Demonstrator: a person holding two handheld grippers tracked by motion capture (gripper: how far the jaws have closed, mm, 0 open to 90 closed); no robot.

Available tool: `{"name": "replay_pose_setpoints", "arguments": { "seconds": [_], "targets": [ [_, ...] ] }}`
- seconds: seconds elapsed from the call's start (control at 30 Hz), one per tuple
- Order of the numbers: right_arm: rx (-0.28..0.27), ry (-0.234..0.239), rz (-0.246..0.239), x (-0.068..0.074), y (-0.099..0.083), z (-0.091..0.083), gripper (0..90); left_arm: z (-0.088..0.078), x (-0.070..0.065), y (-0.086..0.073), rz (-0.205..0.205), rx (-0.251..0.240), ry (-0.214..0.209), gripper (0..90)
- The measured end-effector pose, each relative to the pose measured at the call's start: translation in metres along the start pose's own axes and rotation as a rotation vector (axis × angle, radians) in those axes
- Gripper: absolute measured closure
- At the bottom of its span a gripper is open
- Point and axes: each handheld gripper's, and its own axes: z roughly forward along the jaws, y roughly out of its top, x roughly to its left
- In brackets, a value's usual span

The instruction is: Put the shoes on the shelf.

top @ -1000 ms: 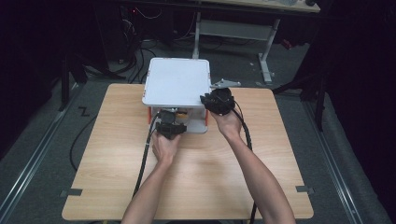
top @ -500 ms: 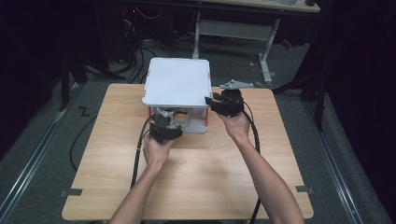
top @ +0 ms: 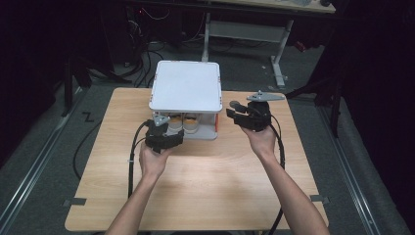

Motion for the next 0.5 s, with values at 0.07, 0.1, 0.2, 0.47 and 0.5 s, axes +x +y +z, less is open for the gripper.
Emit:
{"name": "replay_pose_setpoints", "arguments": {
  "seconds": [0.07,0.1,0.2,0.47,0.5],
  "targets": [
    [0.005,0.006,0.004,-0.003,-0.005,-0.006,55.4,-0.005,0.000,-0.002,0.032,0.001,-0.008,32.3],
    [-0.003,0.006,0.002,-0.004,-0.007,-0.008,55.3,-0.006,0.000,-0.002,0.037,0.001,-0.011,32.3],
    [-0.007,0.006,0.005,-0.006,-0.013,-0.015,55.2,-0.012,0.001,-0.002,0.040,0.001,-0.033,32.8],
    [-0.021,-0.001,0.025,-0.015,-0.028,-0.032,55.0,-0.026,0.003,-0.002,0.050,-0.022,-0.055,32.2],
    [-0.024,-0.007,0.026,-0.017,-0.032,-0.038,54.9,-0.029,0.004,-0.002,0.048,-0.025,-0.060,31.7]
  ]
}}
